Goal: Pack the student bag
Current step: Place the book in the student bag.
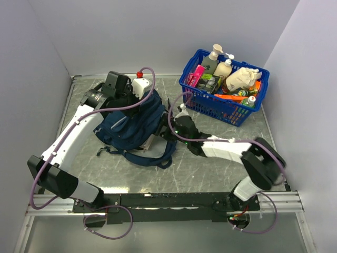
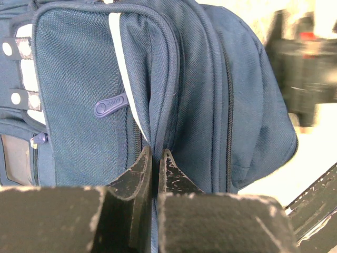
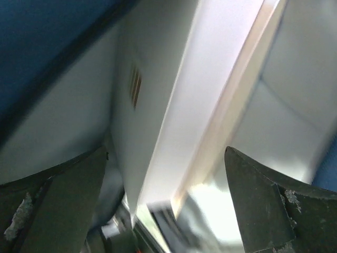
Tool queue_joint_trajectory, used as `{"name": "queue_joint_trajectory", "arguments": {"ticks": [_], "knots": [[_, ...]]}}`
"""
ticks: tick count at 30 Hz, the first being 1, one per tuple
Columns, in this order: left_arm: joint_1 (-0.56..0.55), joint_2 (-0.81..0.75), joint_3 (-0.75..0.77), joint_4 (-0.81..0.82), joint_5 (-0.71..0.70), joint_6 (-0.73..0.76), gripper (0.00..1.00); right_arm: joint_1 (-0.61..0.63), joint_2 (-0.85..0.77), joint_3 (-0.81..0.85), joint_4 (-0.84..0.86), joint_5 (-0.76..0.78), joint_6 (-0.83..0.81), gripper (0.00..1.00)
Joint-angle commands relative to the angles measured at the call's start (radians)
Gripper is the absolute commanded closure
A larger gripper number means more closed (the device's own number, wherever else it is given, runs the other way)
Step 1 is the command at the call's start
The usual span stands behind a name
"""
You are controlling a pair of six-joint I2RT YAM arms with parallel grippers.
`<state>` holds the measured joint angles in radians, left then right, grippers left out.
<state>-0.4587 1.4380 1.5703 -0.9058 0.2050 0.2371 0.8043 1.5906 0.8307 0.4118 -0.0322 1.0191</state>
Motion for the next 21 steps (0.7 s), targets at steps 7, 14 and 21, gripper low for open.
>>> {"name": "queue_joint_trajectory", "arguments": {"ticks": [7,14,21], "knots": [[-0.006,-0.022,0.086,0.107,0.083,-0.062,0.94,-0.008,-0.149,-0.032,-0.139,-0.043,-0.165,0.72],[-0.008,-0.034,0.086,0.099,0.106,-0.062,0.94,-0.065,-0.063,0.022,-0.136,0.081,-0.2,1.0],[-0.008,-0.031,0.105,0.093,0.105,-0.048,0.94,0.004,0.163,0.275,-0.177,0.009,-0.195,1.0]]}}
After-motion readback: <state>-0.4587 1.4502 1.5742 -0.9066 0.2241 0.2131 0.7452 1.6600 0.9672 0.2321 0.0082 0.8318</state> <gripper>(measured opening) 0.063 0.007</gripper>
